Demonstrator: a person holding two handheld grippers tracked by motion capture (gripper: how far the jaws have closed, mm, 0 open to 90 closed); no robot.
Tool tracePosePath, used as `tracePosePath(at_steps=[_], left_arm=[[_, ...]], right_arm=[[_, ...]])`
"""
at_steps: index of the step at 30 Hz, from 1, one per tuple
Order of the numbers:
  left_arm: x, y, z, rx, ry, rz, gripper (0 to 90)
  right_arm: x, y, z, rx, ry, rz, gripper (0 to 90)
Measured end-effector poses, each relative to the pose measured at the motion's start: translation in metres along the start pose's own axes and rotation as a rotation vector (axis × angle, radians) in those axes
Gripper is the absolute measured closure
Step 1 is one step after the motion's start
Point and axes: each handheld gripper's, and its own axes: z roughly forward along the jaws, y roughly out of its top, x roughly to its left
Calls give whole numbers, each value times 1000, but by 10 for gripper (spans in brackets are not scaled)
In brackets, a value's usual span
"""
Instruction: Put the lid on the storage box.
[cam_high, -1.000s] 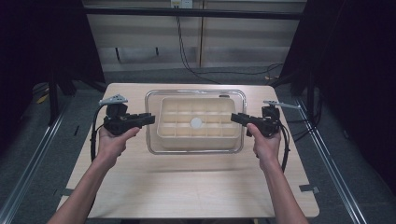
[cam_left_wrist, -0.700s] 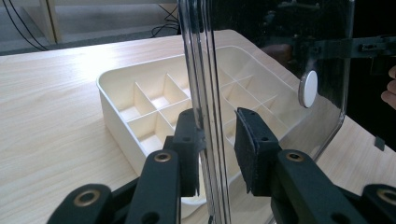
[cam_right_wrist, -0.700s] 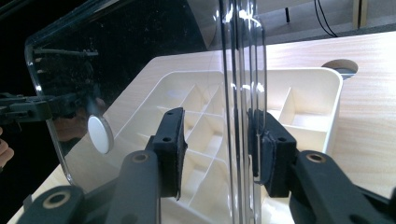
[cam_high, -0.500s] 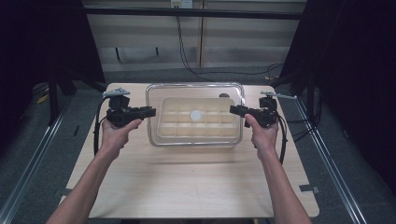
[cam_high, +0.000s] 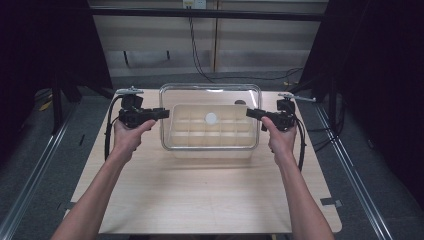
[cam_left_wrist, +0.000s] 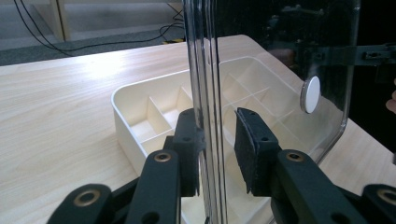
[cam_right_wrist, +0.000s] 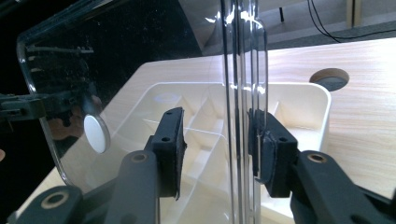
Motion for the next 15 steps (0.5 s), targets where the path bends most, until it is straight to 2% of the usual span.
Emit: tracePosePath(at_steps=[5,15], left_arm=[[5,1,4,-6,7,-20,708],[10,2,14,-3,7,-40,702]], right_arm=[[-1,3,6,9,-14,-11,575],[-7,6,11,31,-25,3,576]])
